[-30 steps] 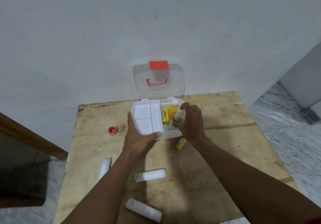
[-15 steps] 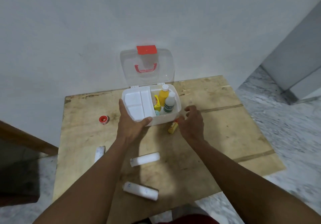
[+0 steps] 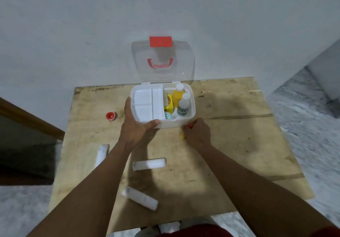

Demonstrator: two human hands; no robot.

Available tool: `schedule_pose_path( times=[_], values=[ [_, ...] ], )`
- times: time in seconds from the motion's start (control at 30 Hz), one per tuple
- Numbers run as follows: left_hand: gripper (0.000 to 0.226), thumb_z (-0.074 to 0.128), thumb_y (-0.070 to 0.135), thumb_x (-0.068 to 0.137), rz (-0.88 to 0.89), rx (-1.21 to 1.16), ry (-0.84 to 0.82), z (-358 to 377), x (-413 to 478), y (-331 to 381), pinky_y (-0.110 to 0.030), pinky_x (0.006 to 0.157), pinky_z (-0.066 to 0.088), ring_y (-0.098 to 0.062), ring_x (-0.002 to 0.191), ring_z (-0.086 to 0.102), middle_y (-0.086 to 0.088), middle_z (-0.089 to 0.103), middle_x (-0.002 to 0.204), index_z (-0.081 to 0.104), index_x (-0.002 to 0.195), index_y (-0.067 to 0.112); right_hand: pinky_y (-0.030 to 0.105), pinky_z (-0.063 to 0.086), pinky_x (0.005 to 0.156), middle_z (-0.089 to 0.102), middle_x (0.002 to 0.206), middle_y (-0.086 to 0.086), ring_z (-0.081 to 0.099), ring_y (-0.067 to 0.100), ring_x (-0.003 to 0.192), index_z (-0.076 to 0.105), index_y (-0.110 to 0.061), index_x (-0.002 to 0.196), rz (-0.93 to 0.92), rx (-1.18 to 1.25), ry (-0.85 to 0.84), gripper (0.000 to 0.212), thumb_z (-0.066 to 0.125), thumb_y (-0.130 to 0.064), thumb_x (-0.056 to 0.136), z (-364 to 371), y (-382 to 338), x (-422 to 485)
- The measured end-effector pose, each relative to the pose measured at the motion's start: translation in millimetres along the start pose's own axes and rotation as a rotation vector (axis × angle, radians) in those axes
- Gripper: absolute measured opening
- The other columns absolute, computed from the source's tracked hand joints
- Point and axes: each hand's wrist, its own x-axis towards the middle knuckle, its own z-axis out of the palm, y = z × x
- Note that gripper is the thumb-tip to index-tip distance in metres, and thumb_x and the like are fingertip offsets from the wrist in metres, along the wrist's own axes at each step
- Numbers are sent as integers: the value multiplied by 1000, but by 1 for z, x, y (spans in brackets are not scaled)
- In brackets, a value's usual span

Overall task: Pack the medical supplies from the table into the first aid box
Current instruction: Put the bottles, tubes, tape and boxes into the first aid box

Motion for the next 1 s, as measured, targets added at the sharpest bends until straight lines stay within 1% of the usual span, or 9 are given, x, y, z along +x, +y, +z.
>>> schedule_pose_path(
  times=[0.1,0.13,0.27,0.43,0.53,0.63,0.8,0.93,1.0],
  values=[
    [103,91,22,68,7,-5,12,0,1,0,-21,93,47,10,112,50,10,47,136,26,148,25,36,45,86,66,112,14,58,33,110,57,-7,109,-3,2,-15,34,66,-26,82,1,-2,4],
    [104,91,24,66,5,-6,12,0,1,0,-23,94,47,10,113,49,10,47,136,26,147,25,35,45,84,66,111,13,59,33,109,57,-7,109,-6,11,-21,33,66,-24,82,0,-3,4],
    [105,90,32,63,-15,-7,0,0,1,1,-40,102,49,-9,124,49,11,47,137,26,147,27,29,40,73,68,102,9,61,31,101,57,-12,106,-40,65,-9,23,60,-17,84,-3,0,-4],
    [115,90,38,58,-45,-5,-11,-1,-1,1,-48,106,45,-18,128,47,7,45,140,20,149,31,34,52,80,71,90,0,66,25,90,57,-24,103,-126,148,70,20,61,-22,84,-8,7,-28],
    [112,91,30,61,-20,-7,-16,-3,-1,2,-45,105,45,-18,125,49,9,48,137,20,148,31,40,57,76,73,84,-2,71,25,79,53,-29,100,-215,208,193,25,63,-26,78,-14,0,-44],
    [106,90,19,66,8,-22,-19,-4,-1,3,-34,97,44,-15,122,50,10,48,136,22,147,28,43,59,71,71,84,-2,72,25,72,52,-30,104,-319,240,334,30,65,-22,78,-22,-13,-58],
    [105,89,12,67,38,-36,-27,-5,-1,6,-26,91,38,-9,118,46,12,45,129,22,147,22,33,58,67,73,88,0,71,20,72,57,-20,107,-523,189,504,21,66,-16,89,-35,-45,-67],
    [106,92,14,64,47,-38,-21,-4,2,2,-29,92,44,-11,119,48,10,46,130,24,146,22,22,48,60,62,77,-5,56,12,63,63,-13,107,-550,197,451,22,67,-10,85,-37,-69,-63],
    [104,92,14,64,45,-45,-20,-4,2,3,-19,83,45,-8,113,51,12,47,127,26,144,23,22,39,59,61,73,-3,54,18,62,64,-11,105,-558,173,424,23,66,-7,83,-33,-75,-59]
  ],
)
